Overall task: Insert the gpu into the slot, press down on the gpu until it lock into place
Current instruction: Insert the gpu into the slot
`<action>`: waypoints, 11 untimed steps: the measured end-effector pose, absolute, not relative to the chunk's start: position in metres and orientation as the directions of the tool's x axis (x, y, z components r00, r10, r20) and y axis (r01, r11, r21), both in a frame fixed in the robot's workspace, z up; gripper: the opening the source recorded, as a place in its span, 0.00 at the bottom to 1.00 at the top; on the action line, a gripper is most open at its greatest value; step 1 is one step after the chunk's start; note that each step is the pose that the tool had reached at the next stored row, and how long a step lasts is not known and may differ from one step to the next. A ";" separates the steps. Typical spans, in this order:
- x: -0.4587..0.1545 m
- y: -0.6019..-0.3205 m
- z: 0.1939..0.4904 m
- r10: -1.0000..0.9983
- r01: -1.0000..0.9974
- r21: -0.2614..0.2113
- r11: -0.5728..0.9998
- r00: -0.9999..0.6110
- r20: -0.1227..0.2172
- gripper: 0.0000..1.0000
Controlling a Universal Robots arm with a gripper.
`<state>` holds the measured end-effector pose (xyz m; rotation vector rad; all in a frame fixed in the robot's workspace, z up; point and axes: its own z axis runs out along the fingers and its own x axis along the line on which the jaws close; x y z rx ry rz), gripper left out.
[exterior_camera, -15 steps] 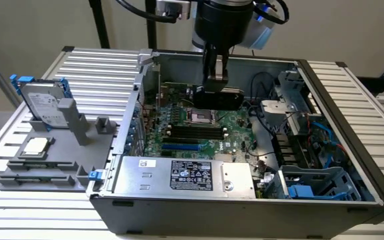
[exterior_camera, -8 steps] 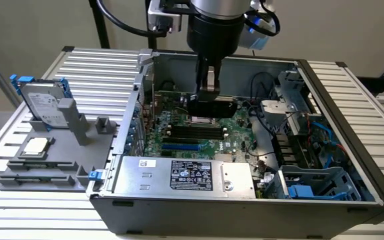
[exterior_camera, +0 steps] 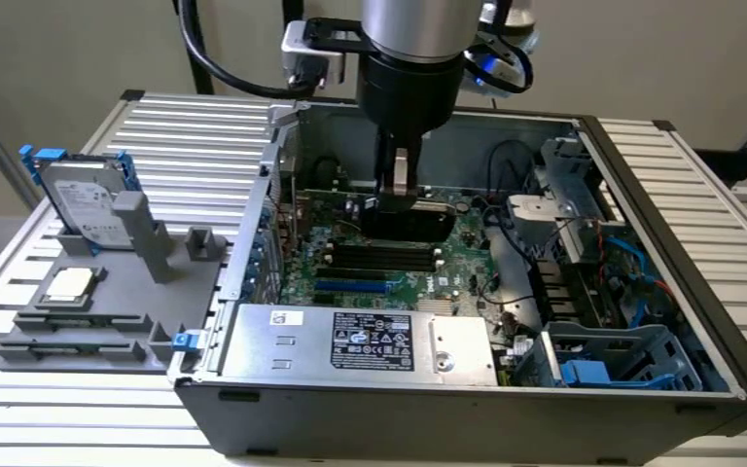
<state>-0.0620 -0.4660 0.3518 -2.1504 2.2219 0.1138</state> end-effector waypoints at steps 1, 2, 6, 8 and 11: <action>-0.062 -0.466 0.350 -0.995 -0.999 0.020 0.040 -0.042 -0.085 0.26; -0.063 -0.466 0.348 -0.995 -0.999 0.020 0.049 -0.050 -0.085 0.26; -0.066 -0.467 0.341 -0.994 -0.998 0.020 0.065 -0.067 -0.085 0.26; -0.069 -0.467 0.337 -0.994 -0.998 0.020 0.066 -0.067 -0.085 0.26; -0.072 -0.468 0.332 -0.994 -0.998 0.020 0.066 -0.068 -0.085 0.26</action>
